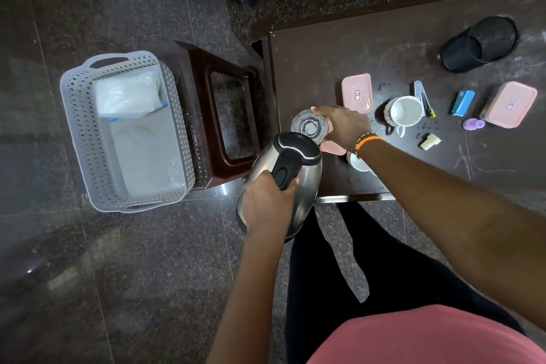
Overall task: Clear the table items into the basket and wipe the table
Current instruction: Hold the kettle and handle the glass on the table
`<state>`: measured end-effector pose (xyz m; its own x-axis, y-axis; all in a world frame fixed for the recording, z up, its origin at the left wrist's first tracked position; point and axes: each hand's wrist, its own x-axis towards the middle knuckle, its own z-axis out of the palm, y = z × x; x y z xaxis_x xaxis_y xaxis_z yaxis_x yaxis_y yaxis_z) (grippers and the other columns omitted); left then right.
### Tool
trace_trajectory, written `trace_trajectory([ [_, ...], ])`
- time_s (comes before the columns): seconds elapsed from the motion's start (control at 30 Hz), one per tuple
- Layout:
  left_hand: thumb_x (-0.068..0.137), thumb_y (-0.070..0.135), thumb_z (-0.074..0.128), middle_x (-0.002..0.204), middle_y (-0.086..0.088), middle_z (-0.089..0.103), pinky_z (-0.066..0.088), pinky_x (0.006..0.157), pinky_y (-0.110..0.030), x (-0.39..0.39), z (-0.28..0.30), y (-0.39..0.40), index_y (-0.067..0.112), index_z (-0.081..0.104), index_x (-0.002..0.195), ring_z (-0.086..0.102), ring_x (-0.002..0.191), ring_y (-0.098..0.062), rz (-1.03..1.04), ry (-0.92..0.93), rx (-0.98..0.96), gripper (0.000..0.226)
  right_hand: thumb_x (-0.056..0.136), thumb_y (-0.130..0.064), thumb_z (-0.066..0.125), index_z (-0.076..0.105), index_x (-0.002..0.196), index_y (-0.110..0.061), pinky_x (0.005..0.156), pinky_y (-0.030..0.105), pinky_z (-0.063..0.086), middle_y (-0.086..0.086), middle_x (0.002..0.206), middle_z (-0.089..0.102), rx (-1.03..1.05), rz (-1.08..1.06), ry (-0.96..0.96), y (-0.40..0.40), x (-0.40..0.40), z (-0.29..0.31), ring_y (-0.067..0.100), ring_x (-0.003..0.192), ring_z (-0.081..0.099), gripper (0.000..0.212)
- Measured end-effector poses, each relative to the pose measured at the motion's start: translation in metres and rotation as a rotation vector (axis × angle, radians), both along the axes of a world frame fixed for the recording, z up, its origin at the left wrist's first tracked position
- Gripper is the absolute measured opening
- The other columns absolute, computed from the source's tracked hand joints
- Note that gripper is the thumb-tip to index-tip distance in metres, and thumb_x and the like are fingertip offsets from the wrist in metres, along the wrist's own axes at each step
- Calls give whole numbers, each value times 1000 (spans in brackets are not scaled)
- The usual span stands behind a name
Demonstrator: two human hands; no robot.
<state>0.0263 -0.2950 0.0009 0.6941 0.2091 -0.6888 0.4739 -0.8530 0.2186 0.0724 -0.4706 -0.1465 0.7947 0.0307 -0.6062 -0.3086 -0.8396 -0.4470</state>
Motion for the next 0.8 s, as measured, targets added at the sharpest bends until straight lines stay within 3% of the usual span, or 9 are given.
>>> trace_trajectory([
  [0.8, 80, 41, 66, 96, -13, 67, 54, 78, -44, 4, 1, -4, 6, 59, 96, 62, 91, -34, 7, -5, -26, 40, 87, -38, 55, 44, 133, -30, 88, 44, 49, 8, 129, 60, -32, -10, -7, 5, -1, 4, 34, 113, 60, 48],
])
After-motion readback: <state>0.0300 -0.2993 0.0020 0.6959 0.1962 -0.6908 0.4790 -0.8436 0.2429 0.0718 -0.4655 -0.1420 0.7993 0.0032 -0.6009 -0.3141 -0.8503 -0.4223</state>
